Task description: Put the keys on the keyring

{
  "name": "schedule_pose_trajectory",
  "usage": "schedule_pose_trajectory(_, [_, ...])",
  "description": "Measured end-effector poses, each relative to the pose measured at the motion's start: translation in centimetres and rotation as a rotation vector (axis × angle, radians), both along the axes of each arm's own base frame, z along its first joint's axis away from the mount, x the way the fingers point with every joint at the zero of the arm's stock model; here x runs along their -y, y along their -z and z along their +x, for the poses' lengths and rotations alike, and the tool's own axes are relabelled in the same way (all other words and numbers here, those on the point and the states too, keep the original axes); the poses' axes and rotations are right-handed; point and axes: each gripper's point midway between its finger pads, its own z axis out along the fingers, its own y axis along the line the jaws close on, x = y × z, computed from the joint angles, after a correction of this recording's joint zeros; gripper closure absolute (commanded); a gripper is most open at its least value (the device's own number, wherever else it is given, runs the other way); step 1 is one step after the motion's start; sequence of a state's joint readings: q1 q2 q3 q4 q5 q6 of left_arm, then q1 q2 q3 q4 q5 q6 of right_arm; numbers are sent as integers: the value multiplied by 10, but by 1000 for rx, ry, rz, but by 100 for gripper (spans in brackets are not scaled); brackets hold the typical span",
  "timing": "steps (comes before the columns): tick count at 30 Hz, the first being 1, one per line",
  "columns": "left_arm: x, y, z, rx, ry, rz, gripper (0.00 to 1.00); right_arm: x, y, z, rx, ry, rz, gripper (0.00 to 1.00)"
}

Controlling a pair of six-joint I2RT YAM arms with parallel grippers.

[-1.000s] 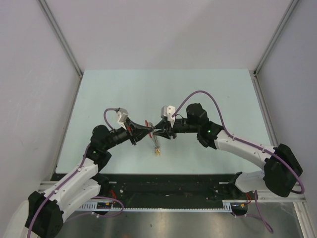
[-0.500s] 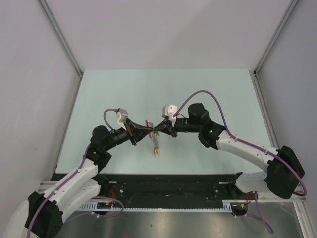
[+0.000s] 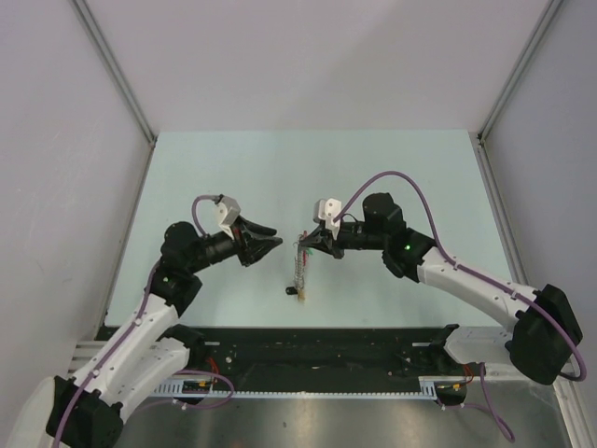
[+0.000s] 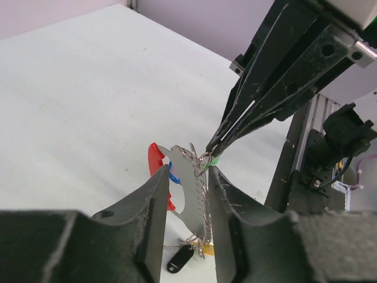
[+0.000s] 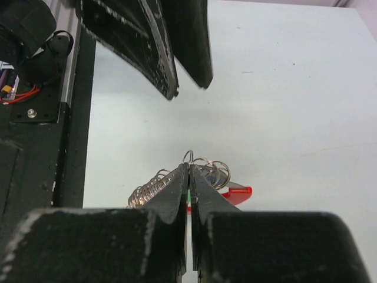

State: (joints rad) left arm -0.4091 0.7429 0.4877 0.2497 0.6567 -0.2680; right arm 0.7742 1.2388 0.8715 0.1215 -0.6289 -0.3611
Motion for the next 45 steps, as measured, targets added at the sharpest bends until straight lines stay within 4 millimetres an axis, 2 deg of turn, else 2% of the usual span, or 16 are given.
schedule_pose_trajectory(4, [3, -6, 2, 30, 64, 62, 49, 3, 5, -3, 2, -16, -23, 100])
schedule_pose_trajectory(9, [14, 7, 0, 1, 215, 160, 46, 6, 12, -7, -1, -41, -53, 100])
schedule_pose_trajectory(16, [24, 9, -3, 11, 385, 236, 56, 10, 17, -9, -1, -56, -75, 100])
schedule_pose_trajectory(22, [35, 27, -13, 1, 480, 294, 57, 10, 18, -11, 2, -68, -81, 100])
schedule_pose_trajectory(26, [39, 37, -14, -14, 503, 324, 62, 10, 19, -12, -1, -76, -81, 100])
schedule_pose_trajectory(45, [48, 53, -15, -44, 544, 382, 82, 11, 19, -15, -9, -86, -85, 100])
